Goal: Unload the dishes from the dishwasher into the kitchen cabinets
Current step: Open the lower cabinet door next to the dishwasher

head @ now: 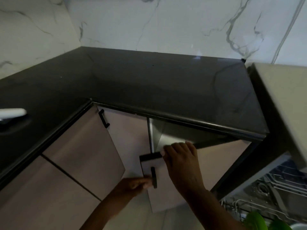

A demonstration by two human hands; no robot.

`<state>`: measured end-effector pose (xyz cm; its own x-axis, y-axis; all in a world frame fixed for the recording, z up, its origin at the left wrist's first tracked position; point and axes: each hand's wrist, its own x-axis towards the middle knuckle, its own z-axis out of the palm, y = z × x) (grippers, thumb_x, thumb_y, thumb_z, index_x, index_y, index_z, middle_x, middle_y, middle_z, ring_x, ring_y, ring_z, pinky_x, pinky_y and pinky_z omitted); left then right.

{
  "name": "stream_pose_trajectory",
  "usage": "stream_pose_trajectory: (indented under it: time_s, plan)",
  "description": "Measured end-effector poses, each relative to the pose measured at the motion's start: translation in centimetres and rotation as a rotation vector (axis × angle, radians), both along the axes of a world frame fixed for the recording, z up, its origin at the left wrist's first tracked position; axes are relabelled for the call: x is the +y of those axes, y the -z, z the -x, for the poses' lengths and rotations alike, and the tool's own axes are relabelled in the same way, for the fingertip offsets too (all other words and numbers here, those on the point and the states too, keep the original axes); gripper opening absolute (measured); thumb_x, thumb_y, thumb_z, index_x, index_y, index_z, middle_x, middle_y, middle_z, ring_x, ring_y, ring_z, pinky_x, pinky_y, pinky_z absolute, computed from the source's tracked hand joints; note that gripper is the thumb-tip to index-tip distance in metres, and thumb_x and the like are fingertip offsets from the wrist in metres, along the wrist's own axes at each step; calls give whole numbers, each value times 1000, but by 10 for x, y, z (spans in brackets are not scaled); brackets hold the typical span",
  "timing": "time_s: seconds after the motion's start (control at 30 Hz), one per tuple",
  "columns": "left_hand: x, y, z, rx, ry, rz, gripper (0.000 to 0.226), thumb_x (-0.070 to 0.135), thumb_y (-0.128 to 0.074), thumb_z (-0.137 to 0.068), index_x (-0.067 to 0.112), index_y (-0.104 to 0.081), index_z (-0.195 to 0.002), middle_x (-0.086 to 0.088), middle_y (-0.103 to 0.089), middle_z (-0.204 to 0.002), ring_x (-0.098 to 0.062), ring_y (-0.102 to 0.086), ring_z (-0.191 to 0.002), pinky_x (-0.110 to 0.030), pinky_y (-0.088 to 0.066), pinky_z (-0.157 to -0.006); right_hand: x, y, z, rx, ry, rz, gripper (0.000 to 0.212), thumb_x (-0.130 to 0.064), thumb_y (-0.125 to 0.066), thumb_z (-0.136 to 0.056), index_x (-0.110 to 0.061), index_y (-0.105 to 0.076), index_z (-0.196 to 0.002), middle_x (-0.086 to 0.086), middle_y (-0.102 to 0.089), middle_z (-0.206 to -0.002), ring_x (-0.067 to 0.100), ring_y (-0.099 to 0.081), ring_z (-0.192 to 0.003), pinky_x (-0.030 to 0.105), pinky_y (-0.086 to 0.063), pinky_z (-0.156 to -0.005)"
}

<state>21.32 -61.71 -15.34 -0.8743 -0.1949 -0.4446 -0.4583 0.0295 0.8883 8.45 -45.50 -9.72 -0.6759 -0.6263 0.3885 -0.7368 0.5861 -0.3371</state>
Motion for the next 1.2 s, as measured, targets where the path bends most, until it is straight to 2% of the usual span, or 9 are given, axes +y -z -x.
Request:
stream_pose_trajectory:
  time_s: [0.13, 0.23, 0.3, 0.4, 0.47, 0.6, 0.77, 0.9, 1.2]
  plan:
    - [6, -2, -31, -186, 269, -14, 31, 27, -73, -83, 8, -73, -107, -13, -71, -110, -13, -66, -99, -21, -48, -88, 49, -9, -28, -90, -81, -26, 16, -41, -48, -87, -36, -63, -87, -17, -65, -90, 2, -61, -93, 34, -44, -100]
    - [29, 2, -36, -152, 402, 263, 34, 49, -68, -81, 28, -72, -108, 9, -70, -112, 6, -61, -102, -20, -45, -99, 93, -7, -47, -187, -29, 29, 16, -36, -56, -84, -33, -68, -94, -8, -69, -105, 6, -59, -108, 20, -32, -110]
    - [52, -2, -33, -79, 388, 272, 47, 67, -66, -70, 39, -69, -108, 19, -68, -114, 8, -59, -108, -25, -45, -102, 122, 0, -57, -111, 2, 0, 30, -25, -71, -78, -27, -66, -108, 5, -63, -126, 20, -50, -126, 26, -27, -114]
    - [99, -17, -21, 3, 359, 112, 40, 43, -71, -81, 27, -68, -117, 10, -67, -120, 1, -60, -111, -23, -49, -97, 156, -9, -61, -181, 139, -93, 64, -20, -90, -57, -14, -65, -115, 10, -53, -137, 24, -40, -132, 45, -35, -107]
    - [138, -26, -12, 6, 322, -59, 37, 20, -67, -88, 11, -64, -123, 1, -65, -122, 1, -63, -106, -15, -49, -86, 176, -21, -63, -372, 243, -44, 68, -20, -89, -60, -10, -59, -121, 4, -52, -132, 19, -41, -129, 33, -34, -104]
    - [211, -45, -5, -75, 247, -371, 30, 24, -65, -88, 12, -65, -116, -3, -66, -101, -9, -65, -85, -20, -49, -74, 206, -39, -71, -344, 247, -5, 51, -7, -79, -71, -7, -62, -119, 10, -62, -121, 30, -61, -110, 16, -38, -86]
    - [282, -54, -17, 52, 220, -259, 47, 30, -73, -82, 19, -57, -125, 0, -60, -127, -13, -66, -106, -33, -54, -90, 257, -39, -71, -315, 183, -114, 44, -18, -65, -87, -19, -53, -129, 1, -56, -131, 10, -61, -104, 20, -52, -87]
    - [316, -61, -29, 97, 140, -167, 39, 26, -68, -88, 19, -58, -125, -2, -60, -129, -16, -63, -112, -44, -52, -95, 277, -49, -61, -307, 127, -203, 40, -29, -57, -93, -16, -53, -131, 2, -49, -141, 20, -44, -128, 30, -36, -104]
    - [329, -68, -39, 82, 87, -157, 45, 36, -67, -84, 18, -61, -124, 5, -64, -127, -13, -58, -120, -43, -54, -90, 282, -46, -58, -271, 102, -174, 38, -32, -58, -92, -10, -57, -123, 9, -57, -127, 27, -51, -117, 38, -40, -98]
